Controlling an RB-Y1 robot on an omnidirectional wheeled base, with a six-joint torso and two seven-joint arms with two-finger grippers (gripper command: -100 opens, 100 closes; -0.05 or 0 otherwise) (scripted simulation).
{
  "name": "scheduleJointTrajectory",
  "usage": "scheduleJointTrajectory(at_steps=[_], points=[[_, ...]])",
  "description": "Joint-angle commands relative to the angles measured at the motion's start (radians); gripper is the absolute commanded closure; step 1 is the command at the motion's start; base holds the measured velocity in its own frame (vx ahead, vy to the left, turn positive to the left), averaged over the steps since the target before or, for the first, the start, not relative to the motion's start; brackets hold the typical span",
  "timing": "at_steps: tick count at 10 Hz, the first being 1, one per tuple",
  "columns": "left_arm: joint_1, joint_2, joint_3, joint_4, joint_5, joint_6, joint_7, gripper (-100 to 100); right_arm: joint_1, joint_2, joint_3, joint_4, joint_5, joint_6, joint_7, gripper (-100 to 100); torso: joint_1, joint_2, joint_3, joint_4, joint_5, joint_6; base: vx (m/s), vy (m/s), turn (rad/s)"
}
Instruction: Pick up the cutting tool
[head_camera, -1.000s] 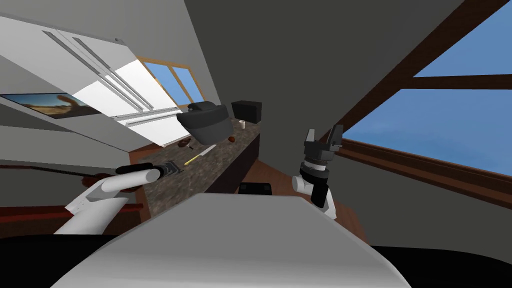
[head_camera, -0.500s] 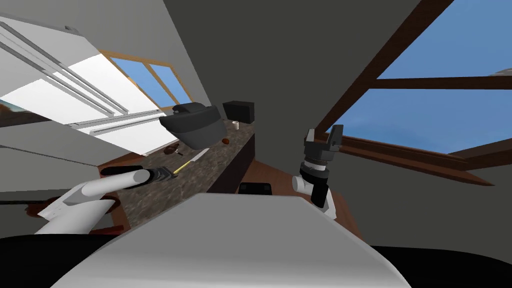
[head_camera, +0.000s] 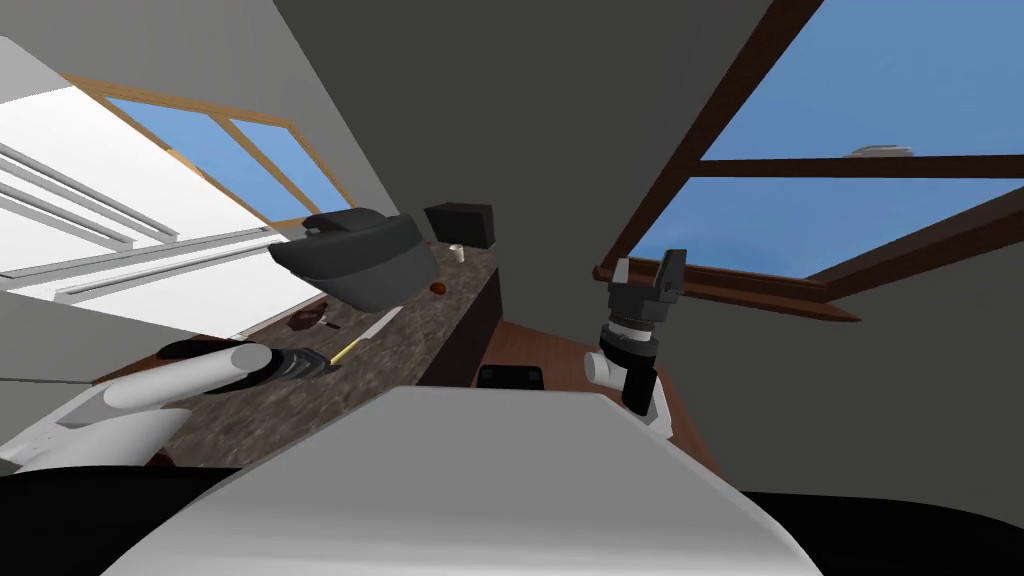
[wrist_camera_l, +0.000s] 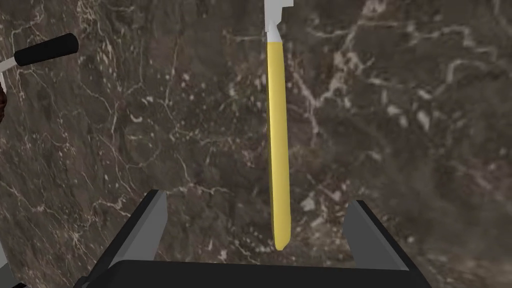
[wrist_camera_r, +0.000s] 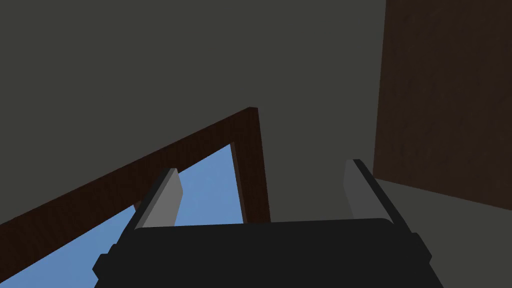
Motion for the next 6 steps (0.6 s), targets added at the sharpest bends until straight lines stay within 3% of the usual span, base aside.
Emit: scheduleJointTrajectory(at_steps=[1, 2, 3, 4, 5, 6], points=[[0.011, 0.026, 0.016, 0.050, 0.048, 0.050, 0.014, -100, 0.000, 0.000, 0.000, 0.000, 0.000, 0.000, 0.000, 0, 0.000, 0.000, 0.000, 0.000, 0.000, 0.000, 0.013, 0.024, -0.300], [0.011, 0.026, 0.016, 0.058, 0.048, 0.062, 0.014, -100, 0.000, 0.000, 0.000, 0.000, 0.000, 0.000, 0.000, 0, 0.000, 0.000, 0.000, 0.000, 0.000, 0.001, 0.011, 0.025, -0.196], [0.023, 0.043, 0.029, 0.100, 0.086, 0.100, 0.027, -100, 0.000, 0.000, 0.000, 0.000, 0.000, 0.000, 0.000, 0, 0.000, 0.000, 0.000, 0.000, 0.000, 0.000, 0.016, 0.025, -0.304], [0.023, 0.043, 0.029, 0.102, 0.086, 0.106, 0.027, -100, 0.000, 0.000, 0.000, 0.000, 0.000, 0.000, 0.000, 0, 0.000, -0.001, 0.000, 0.000, 0.000, 0.001, 0.014, 0.027, -0.169], [0.037, 0.058, 0.039, 0.143, 0.121, 0.146, 0.040, -100, 0.000, 0.000, 0.000, 0.000, 0.000, 0.000, 0.000, 0, 0.000, -0.001, 0.000, 0.000, 0.000, 0.000, 0.018, 0.018, -0.255], [0.037, 0.058, 0.039, 0.145, 0.121, 0.146, 0.040, -100, 0.000, 0.000, 0.000, 0.000, 0.000, 0.000, 0.000, 0, 0.000, -0.001, 0.000, 0.000, 0.000, 0.001, 0.014, 0.020, -0.165]])
